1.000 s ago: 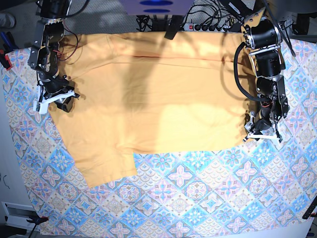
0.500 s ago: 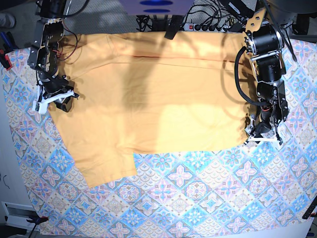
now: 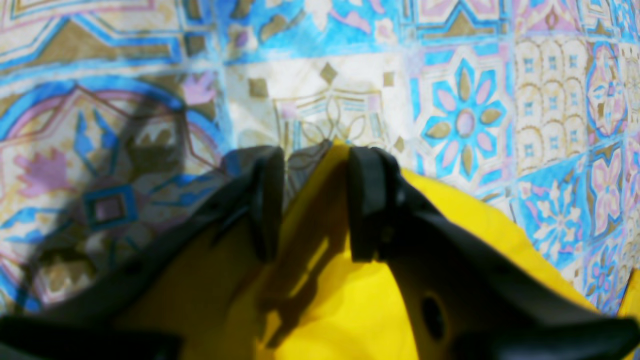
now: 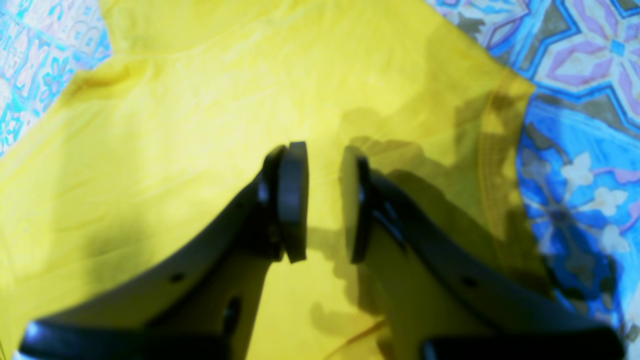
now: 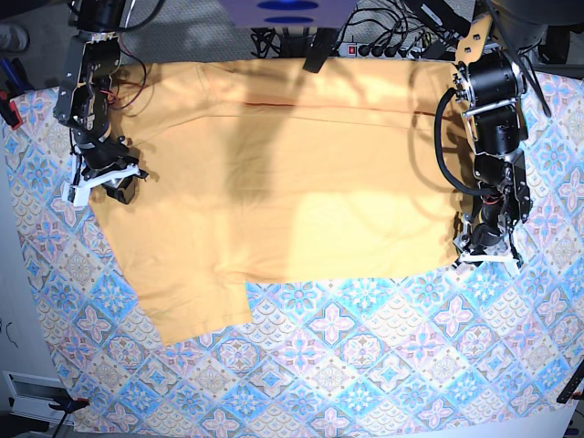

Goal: Fold the T-shirt properly
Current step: 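Lower both grippers onto the shirt's side edges and grasp them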

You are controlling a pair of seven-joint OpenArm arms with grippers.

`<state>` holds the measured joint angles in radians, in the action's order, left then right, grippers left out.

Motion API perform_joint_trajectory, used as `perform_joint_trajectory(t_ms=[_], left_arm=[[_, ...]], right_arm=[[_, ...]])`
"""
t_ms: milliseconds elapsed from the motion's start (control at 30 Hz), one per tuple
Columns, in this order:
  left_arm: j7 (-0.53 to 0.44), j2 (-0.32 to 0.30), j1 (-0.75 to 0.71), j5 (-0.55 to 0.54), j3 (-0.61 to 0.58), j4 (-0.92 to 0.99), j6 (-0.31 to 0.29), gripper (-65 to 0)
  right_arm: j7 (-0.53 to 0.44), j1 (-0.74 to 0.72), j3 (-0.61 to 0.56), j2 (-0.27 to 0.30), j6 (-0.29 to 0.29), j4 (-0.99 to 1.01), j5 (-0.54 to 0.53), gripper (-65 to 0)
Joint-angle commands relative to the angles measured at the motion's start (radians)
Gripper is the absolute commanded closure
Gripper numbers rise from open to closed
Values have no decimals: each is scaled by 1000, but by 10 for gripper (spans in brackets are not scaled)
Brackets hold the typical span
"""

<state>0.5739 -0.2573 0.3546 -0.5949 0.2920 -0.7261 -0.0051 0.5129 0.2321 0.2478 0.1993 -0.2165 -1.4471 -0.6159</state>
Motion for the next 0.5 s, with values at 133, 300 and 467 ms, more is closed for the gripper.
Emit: perform_joint_trajectory(t_ms=[133,300,467], left_arm=[[39,3,1,-1,0,3,15,-24],[64,3,-2,-3,0,0,15,0],[67,22,-64,0,0,-140,15,0]], right_arm=[[-26,-9,9,12,-11,-22,-11,-123],[-26,-9,9,12,-11,-24,-11,-123],[-26,-9,6,12,-11,-19,-11,-123]])
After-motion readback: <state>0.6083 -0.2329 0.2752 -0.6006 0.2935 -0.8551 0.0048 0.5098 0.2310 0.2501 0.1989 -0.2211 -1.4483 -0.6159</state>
